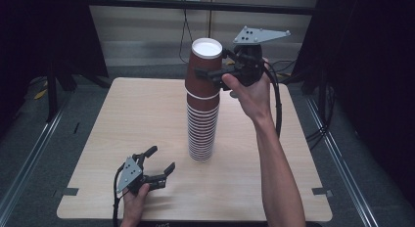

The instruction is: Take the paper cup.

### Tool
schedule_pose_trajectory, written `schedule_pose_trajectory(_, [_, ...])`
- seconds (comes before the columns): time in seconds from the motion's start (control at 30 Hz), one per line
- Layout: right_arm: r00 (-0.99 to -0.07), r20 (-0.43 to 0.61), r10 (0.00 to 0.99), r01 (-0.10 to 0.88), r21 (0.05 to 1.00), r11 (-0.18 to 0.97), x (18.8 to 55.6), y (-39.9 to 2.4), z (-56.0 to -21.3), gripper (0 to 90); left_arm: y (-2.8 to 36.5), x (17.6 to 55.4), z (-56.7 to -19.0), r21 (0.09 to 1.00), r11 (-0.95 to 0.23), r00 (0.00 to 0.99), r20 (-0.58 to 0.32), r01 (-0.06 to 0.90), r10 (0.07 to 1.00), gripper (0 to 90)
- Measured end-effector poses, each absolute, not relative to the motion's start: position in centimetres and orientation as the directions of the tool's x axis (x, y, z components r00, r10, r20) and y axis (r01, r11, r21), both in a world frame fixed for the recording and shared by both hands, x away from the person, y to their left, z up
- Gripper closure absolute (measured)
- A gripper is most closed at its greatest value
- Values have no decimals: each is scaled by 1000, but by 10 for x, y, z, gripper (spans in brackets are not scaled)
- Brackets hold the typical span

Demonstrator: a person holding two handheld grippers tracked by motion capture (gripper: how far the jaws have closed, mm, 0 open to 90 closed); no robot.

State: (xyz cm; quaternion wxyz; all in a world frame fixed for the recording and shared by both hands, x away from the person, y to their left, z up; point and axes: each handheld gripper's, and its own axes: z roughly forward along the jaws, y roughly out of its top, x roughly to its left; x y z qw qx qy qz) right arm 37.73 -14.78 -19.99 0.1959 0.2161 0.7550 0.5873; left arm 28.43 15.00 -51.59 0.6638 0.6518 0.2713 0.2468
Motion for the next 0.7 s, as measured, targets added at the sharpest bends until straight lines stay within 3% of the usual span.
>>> schedule_pose_trajectory(0.7, [-826,-11,563,34,997,69,370,-160,-190,203,150,284,-516,999,28,731,-38,26,682,155])
